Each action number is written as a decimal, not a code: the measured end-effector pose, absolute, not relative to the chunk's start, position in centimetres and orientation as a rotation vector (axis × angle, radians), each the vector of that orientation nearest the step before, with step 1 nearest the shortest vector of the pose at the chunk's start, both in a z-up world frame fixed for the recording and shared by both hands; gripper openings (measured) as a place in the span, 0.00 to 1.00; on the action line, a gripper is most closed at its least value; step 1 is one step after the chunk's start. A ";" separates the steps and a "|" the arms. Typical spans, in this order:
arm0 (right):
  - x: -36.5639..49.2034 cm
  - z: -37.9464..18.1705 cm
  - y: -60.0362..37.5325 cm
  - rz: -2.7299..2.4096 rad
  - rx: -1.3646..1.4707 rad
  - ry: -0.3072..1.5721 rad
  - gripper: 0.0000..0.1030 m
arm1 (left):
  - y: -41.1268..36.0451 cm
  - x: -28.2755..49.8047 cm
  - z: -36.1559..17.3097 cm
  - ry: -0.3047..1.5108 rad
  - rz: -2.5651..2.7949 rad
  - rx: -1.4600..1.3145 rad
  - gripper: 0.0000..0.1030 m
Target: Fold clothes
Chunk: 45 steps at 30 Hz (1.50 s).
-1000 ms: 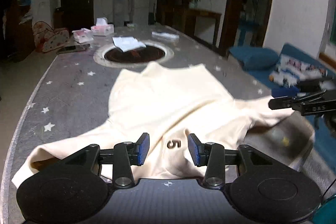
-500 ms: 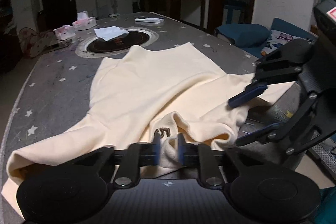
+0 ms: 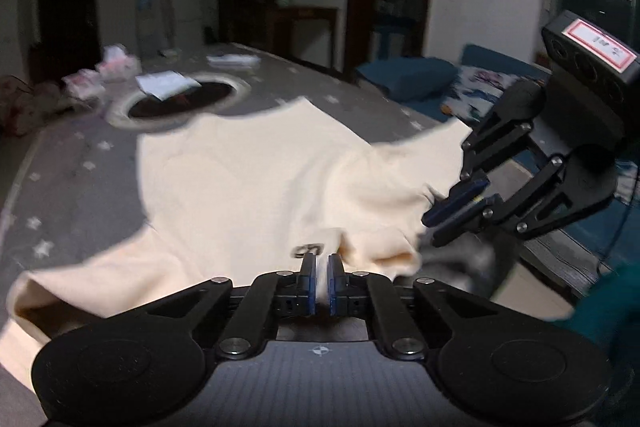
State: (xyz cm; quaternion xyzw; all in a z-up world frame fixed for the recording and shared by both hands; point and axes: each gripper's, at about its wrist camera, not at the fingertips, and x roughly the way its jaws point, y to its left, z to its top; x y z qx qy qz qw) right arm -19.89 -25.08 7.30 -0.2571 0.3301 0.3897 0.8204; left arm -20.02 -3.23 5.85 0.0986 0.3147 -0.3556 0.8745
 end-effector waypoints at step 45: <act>-15.3 4.0 -46.1 -0.111 -0.100 0.799 0.49 | -5.6 -14.2 2.9 0.737 -0.701 0.086 0.30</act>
